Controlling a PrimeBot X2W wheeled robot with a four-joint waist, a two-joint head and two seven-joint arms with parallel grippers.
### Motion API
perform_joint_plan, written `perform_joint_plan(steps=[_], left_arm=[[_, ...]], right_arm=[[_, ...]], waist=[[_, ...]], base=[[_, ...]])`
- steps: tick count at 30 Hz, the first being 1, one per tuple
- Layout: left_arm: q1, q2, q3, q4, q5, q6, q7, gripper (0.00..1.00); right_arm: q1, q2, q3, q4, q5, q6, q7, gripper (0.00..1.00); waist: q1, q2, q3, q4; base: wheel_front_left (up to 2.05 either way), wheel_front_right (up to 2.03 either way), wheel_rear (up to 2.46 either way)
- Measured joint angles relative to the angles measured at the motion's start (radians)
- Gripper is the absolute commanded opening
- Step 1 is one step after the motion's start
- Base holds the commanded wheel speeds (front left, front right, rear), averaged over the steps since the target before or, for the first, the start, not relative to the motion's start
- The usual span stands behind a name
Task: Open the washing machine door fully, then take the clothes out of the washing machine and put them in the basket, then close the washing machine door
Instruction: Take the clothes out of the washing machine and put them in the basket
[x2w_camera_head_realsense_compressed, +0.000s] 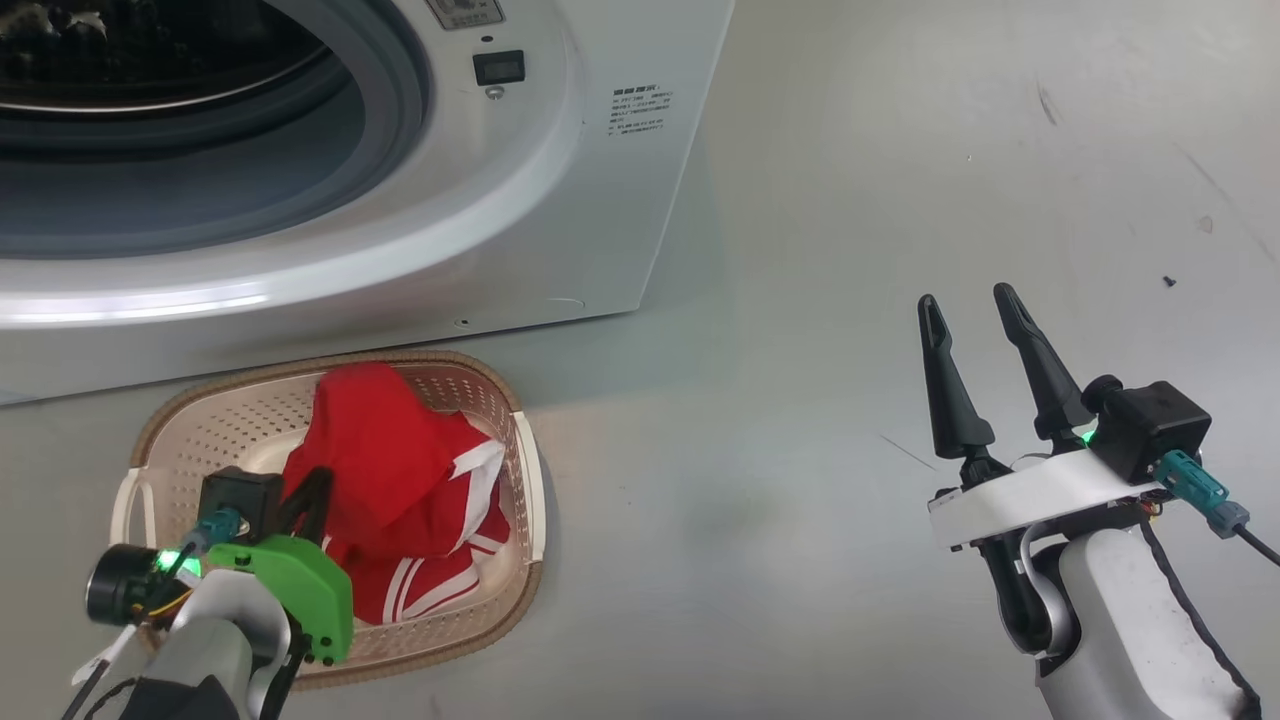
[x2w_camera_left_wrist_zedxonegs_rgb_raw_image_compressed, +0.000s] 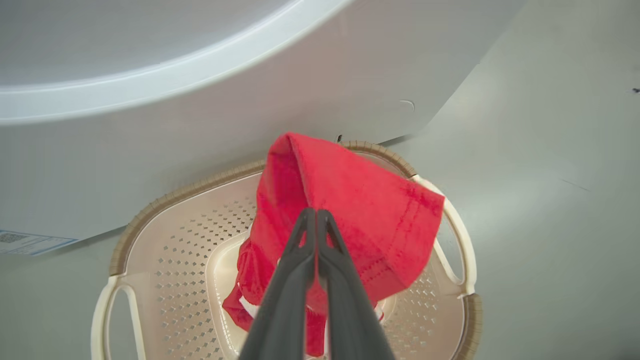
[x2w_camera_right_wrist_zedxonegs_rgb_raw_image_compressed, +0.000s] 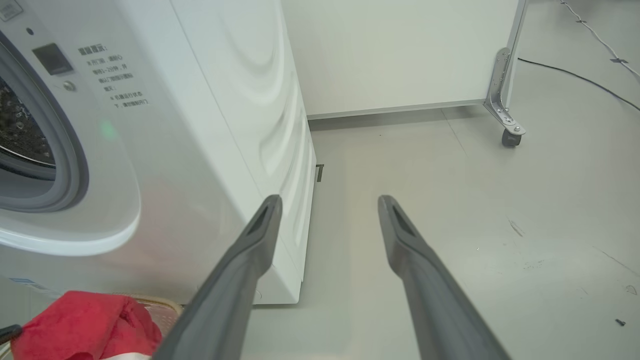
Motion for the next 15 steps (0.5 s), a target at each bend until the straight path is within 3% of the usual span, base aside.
perform_joint_plan(steps=[15], left_arm=[[-0.005,0.003,0.028,0.212,-0.007,0.022,0.025,0.0]], right_arm=[[-0.002,-0.01,-0.008,-0.001,-0.009,0.0,0.0,1.0]], waist=[[0.0,0.0,0.043,0.013]], base=[[0.0,0.0,0.0]])
